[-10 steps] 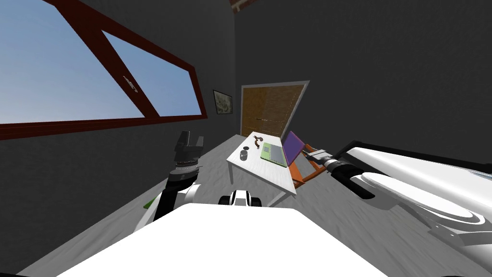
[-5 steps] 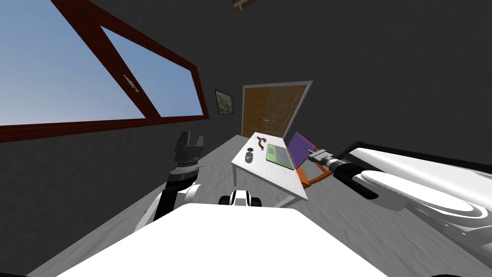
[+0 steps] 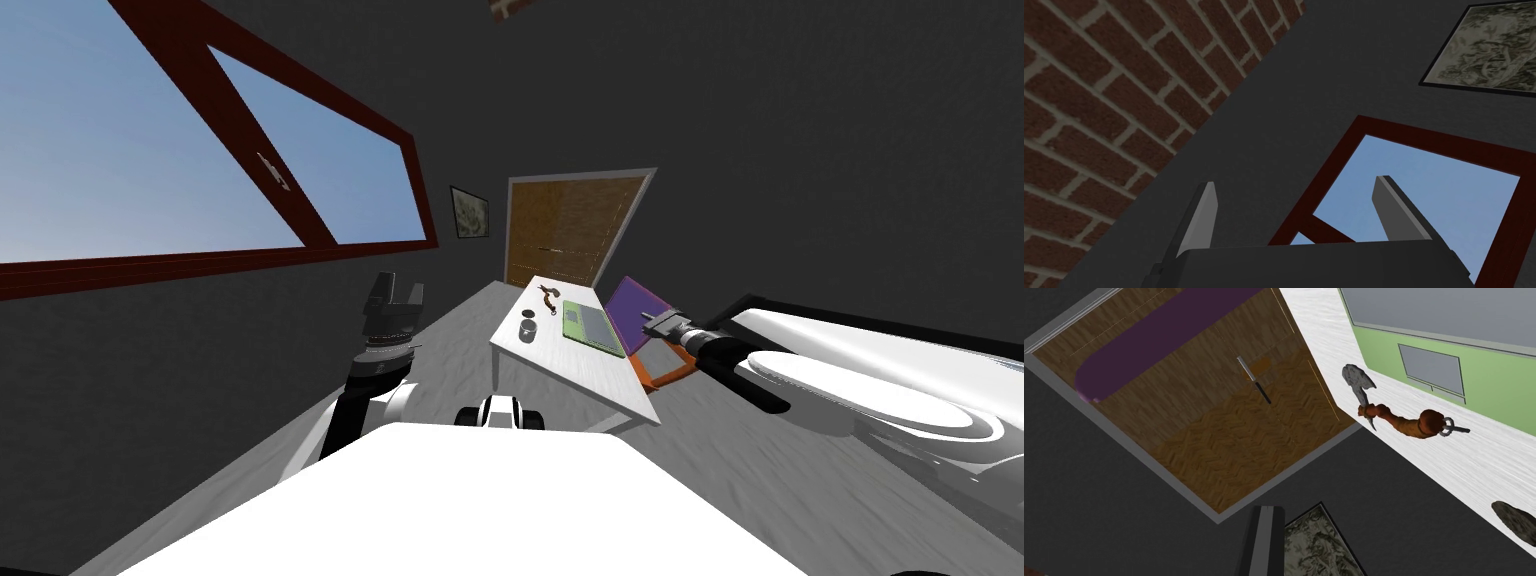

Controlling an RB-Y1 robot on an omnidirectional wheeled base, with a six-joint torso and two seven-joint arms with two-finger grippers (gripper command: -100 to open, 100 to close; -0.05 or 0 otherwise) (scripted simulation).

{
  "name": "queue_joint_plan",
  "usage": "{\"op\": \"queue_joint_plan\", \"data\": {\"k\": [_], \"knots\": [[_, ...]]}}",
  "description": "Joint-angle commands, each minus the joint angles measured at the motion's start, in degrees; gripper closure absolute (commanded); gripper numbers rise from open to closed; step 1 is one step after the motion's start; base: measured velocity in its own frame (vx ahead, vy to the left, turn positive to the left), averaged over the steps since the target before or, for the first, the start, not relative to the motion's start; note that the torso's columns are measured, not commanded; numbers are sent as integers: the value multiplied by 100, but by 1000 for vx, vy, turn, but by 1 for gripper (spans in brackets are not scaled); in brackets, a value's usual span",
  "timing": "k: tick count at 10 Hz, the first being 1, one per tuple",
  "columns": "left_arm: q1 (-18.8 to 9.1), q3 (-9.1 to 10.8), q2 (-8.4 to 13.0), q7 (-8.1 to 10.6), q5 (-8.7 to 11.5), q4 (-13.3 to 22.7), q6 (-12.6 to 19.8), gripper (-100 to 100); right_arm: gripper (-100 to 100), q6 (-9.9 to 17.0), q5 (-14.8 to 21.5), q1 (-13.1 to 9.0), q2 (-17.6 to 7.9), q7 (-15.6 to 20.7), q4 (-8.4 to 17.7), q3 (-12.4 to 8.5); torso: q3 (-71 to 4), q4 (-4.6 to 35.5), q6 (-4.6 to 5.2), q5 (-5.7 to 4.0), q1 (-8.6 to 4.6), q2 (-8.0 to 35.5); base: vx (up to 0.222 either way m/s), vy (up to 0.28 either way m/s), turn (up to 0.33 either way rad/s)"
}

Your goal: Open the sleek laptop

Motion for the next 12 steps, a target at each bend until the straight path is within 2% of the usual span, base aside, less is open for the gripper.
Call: {"op": "queue_joint_plan", "data": {"k": [1,5,9,10,12], "knots": [[0,1,0,0,0,0,0,0,-100,-46,116,-246,353,238,75,146,7,3,4,-6,-10,9,-19,0,-83],[0,0,0,0,0,0,0,0,-100,-118,340,-663,952,638,165,426,-3,-1,-1,7,27,-5,-27,2,-65],[0,0,0,0,0,0,0,0,-100,-211,654,-1208,1675,1146,255,819,-1,0,0,5,21,-2,-39,11,-86],[0,0,0,0,0,0,0,0,-100,-211,654,-1208,1735,1146,255,819,-2,0,-1,6,21,-3,-27,6,-25],[0,0,0,0,0,0,0,0,-100,-269,826,-1513,2107,1430,310,1025,-7,-3,-1,4,17,-11,-25,2,-75]]}}
